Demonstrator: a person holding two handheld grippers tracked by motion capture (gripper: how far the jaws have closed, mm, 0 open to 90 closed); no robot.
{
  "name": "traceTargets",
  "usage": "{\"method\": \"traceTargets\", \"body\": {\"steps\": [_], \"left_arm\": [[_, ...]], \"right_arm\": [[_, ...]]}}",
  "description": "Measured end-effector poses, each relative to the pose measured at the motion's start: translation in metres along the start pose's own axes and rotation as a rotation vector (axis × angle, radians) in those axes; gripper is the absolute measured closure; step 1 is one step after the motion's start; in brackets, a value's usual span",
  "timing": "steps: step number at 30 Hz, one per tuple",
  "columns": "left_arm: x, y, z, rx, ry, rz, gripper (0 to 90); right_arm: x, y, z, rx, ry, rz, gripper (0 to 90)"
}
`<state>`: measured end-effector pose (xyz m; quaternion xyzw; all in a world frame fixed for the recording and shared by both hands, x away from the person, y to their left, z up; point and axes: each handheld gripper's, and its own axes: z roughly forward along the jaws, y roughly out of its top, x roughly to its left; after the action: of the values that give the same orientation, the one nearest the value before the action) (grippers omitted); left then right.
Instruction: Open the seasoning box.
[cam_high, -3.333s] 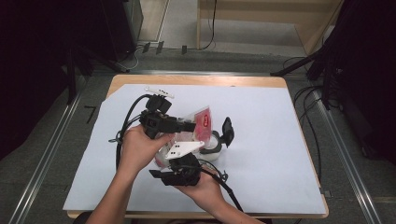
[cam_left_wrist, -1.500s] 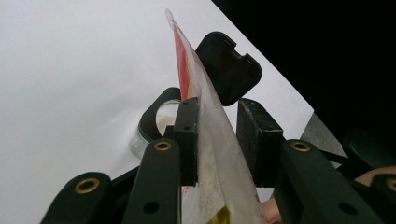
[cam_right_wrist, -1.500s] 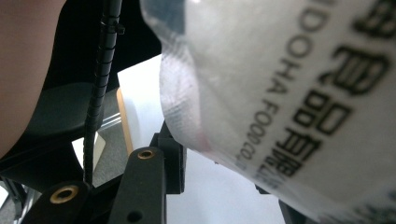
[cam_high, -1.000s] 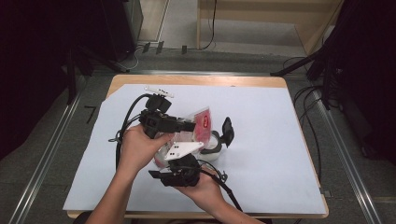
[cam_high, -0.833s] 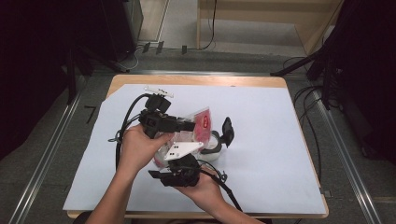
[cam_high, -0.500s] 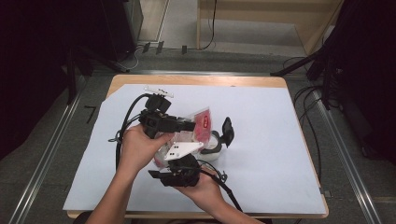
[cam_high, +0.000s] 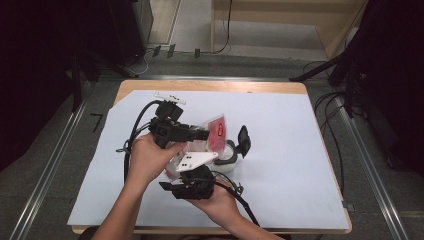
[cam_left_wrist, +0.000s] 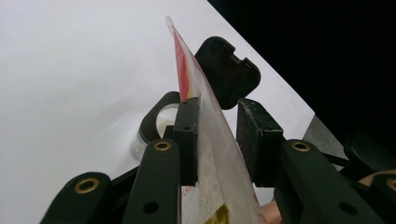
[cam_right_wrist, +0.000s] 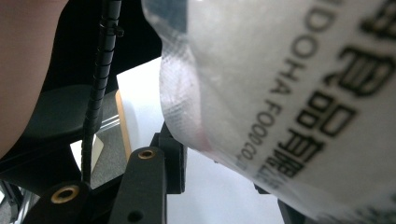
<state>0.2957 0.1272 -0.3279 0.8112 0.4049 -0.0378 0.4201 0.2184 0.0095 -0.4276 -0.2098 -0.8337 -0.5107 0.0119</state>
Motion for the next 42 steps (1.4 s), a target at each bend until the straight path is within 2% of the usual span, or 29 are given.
{"method": "traceTargets", "body": {"steps": [21, 42], "left_arm": [[-0.0003, -0.0013, -0.0027, -0.002, 0.015, 0.004, 70.1], [-0.0007, -0.0002, -0.0012, -0.006, 0.013, 0.005, 70.3]], "right_arm": [[0.0010, 0.0010, 0.0013, 0.005, 0.002, -0.001, 63.5], [-0.0002, 0.0014, -0.0002, 0.008, -0.005, -0.006, 63.5]]}}
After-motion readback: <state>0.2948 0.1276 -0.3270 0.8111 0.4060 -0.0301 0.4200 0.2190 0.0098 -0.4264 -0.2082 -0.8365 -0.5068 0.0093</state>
